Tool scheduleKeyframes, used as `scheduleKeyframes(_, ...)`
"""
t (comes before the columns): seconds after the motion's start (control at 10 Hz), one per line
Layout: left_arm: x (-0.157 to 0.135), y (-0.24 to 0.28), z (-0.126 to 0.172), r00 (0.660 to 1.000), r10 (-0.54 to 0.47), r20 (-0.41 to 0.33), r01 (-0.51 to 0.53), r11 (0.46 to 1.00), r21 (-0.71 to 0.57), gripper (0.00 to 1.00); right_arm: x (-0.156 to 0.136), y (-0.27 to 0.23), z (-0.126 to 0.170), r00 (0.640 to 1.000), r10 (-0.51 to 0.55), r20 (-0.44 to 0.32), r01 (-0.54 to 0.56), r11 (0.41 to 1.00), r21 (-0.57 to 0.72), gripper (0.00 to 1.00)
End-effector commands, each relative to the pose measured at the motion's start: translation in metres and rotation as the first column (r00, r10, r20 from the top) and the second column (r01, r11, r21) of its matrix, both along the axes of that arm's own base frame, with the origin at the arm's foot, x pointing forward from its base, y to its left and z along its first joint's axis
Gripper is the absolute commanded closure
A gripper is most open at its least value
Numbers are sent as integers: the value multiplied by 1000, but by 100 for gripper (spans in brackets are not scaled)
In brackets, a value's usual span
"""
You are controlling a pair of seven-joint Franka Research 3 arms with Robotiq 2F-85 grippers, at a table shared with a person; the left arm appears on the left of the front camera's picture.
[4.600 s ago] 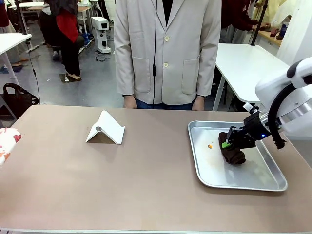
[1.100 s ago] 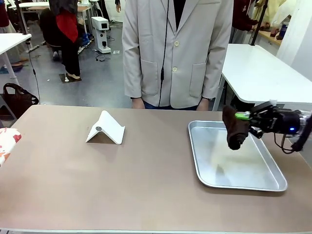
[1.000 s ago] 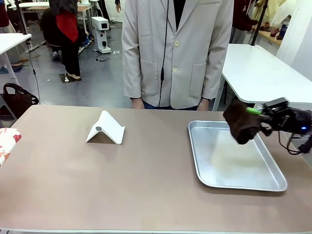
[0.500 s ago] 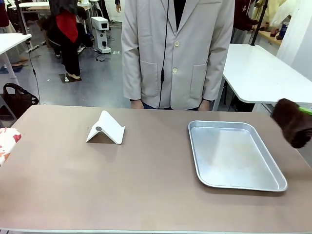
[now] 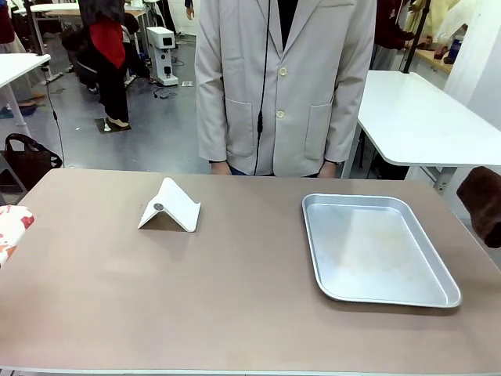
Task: Clean the surface of the table.
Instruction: Clean the area not pointed to by the person, then return the Lint Roller and towel to their original positions.
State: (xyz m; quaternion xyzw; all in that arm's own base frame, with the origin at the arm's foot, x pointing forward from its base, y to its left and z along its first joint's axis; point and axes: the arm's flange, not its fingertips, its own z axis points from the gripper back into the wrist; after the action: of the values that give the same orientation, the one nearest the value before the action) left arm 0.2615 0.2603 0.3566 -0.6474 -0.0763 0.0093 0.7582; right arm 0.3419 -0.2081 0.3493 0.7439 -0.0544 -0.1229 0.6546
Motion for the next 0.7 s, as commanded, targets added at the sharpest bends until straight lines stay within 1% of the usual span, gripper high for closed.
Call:
scheduleKeyframes(0.0, 0, -2, 7, 1000, 5, -4, -5, 1000, -18, 78, 0, 1, 6, 1000, 7, -11, -7, 1000, 23, 87)
scheduleKeyframes(0.6, 0, -2, 7, 1000, 5, -4, -5, 1000, -18, 78, 0, 1, 6, 1000, 7, -11, -7, 1000, 23, 87)
